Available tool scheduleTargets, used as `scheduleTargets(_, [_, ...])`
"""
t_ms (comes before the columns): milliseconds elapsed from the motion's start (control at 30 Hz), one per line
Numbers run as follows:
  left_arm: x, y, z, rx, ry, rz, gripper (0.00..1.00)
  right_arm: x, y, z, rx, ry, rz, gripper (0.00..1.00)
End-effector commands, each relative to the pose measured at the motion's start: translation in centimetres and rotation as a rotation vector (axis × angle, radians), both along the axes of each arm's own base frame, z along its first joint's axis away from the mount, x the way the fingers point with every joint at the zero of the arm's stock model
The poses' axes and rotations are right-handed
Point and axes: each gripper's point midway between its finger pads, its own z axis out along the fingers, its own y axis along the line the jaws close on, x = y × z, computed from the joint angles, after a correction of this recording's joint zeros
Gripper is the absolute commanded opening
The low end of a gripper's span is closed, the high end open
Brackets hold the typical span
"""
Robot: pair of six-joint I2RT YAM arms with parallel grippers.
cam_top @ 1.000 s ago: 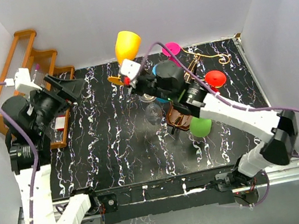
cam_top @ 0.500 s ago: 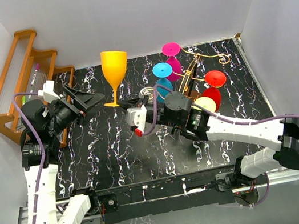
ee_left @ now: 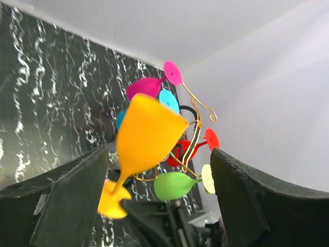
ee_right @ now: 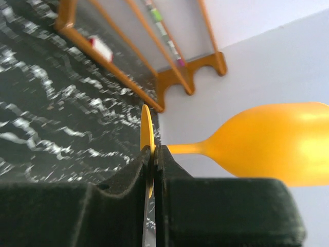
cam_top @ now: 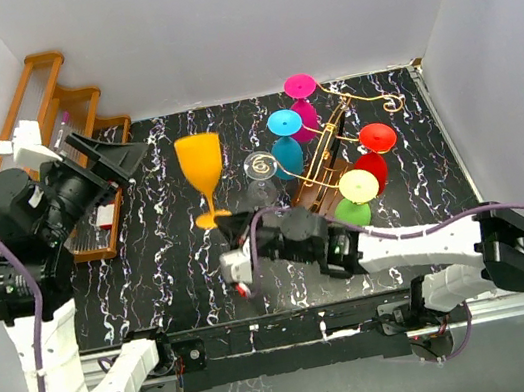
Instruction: Take the wine glass off the wine glass rack
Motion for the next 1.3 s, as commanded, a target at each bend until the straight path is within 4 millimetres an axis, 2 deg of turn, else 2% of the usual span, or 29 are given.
scheduleTargets(0, [0.7, 1.5, -0.7, 0.144, 0.015, 0.045, 0.77, -2.2, -0.8, -0.7, -0.057, -0.183, -0.031, 0.08])
scheduleTargets(167, [1.6, 0.3, -2.9, 0.187, 0.084, -0.053, 0.74, -4.5, -1.9, -3.8, -0.139, -0.284, -0.062, 0.08])
scheduleTargets(333, [1.5, -0.5, -6.9, 0.236, 0.19, -0.139, 0.71, -6.0, -2.9, -5.4, -0.212, -0.424, -0.092, 0.08])
scheduleTargets(433, [0.9, -0.6, -8.7, 0.257, 0.223, -0.166, 0.71, -6.5, -3.2, -6.4, -0.253, -0.468, -0.092, 0.08])
scheduleTargets(567, [-0.2, -1.4, -9.8, 0.251, 0.232, -0.214, 0.7, -6.4, -3.0, -7.9, -0.298, -0.469, -0.092, 0.08])
scheduleTargets(867, [-2.0, -2.6, -12.1, 0.234, 0.268, -0.299, 0.67, -6.2, -2.4, -9.7, -0.341, -0.491, -0.094, 0.08])
scheduleTargets(1267, [-3.0, -2.7, -16.5, 0.283, 0.381, -0.374, 0.66, -6.3, -1.9, -10.5, -0.36, -0.531, -0.088, 0.08])
